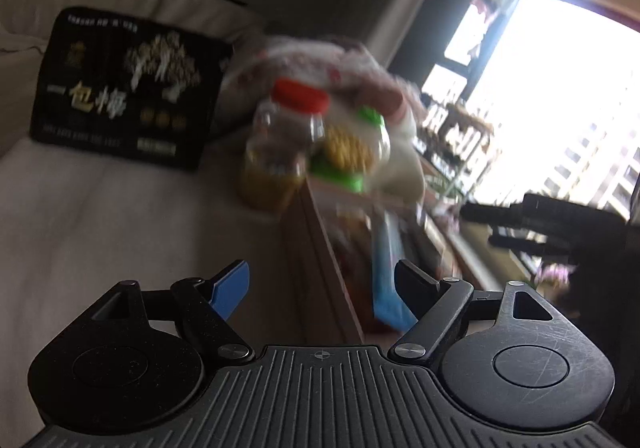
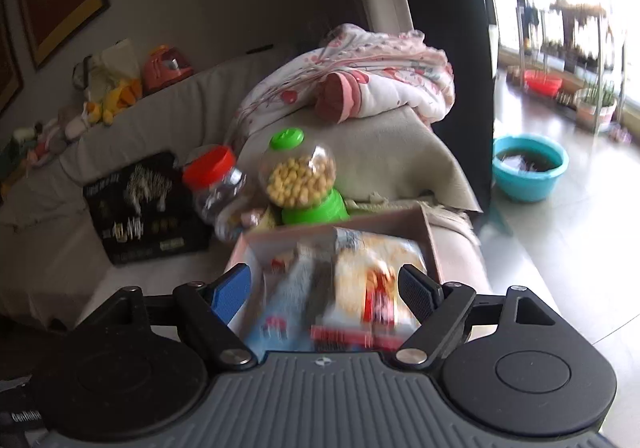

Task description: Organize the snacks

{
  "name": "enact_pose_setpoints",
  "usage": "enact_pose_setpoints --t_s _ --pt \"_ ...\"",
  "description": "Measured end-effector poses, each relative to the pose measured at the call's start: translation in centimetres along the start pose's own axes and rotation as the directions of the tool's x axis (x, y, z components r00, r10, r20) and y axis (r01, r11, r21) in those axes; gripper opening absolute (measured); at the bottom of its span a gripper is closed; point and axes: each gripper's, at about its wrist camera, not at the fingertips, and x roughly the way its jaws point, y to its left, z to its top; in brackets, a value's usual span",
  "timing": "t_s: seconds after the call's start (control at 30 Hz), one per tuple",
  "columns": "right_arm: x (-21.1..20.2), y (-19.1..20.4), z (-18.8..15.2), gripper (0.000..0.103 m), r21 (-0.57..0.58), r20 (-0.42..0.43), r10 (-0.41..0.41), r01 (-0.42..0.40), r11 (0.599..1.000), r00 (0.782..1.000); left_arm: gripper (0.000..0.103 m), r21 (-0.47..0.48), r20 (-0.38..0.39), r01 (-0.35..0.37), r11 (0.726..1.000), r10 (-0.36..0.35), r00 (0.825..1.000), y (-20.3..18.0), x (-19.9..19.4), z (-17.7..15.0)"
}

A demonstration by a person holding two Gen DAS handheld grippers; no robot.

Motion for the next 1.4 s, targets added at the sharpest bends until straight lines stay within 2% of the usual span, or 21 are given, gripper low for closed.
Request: enact_pose_setpoints --t_s 0.13,0.23,0.3,0.43,0.6,0.77,1.0,1.4 --pt "-3.5 1.3 -6.1 0.087 -0.103 0.045 -0.091 0.096 0.990 0.995 0.085 0.056 -0.086 0.022 0.998 -0.017 0.996 -2.5 -1.3 -5.7" --pt "-4.7 1.6 -10.7 0.087 -0.168 0.035 -0.186 0.189 0.967 0.982 0.085 0.144 -0.136 -0.008 0.990 0.028 0.990 -4.4 -0.7 -8.2" --pt "-5.1 1.2 -13.4 0.087 -0.175 0.024 -0.242 0.242 0.954 0.970 0.085 0.176 -0.154 -0.026 0.984 0.053 0.987 -5.3 -0.4 -9.4" --pt "-5.2 -0.4 -16.3 0.087 -0.143 -0.024 -0.277 0.271 0.952 0.961 0.085 0.252 -0.156 -0.072 0.965 0.114 0.981 -6.5 0.4 -10.7" --pt "-5.2 -2.3 -16.7 0.087 -0.048 -0.064 -0.246 0.243 0.969 0.967 0.086 0.289 -0.133 -0.106 0.952 0.149 0.980 -6.9 0.6 -11.1" --pt "-5.5 -1.9 -17.6 0.088 -0.081 -0.044 -0.268 0.264 0.961 0.962 0.087 0.310 -0.119 -0.126 0.942 0.170 0.978 -7.4 1.0 -11.3" --pt "-5.7 -2.7 -17.5 0.089 -0.037 -0.039 -0.266 0.265 0.964 0.963 0.088 0.353 -0.111 -0.152 0.923 0.203 0.973 -8.0 1.3 -11.7" --pt "-5.3 -2.7 -17.4 0.091 -0.043 -0.041 -0.262 0.261 0.964 0.964 0.086 0.339 -0.103 -0.179 0.924 0.226 0.969 -8.1 1.1 -11.7"
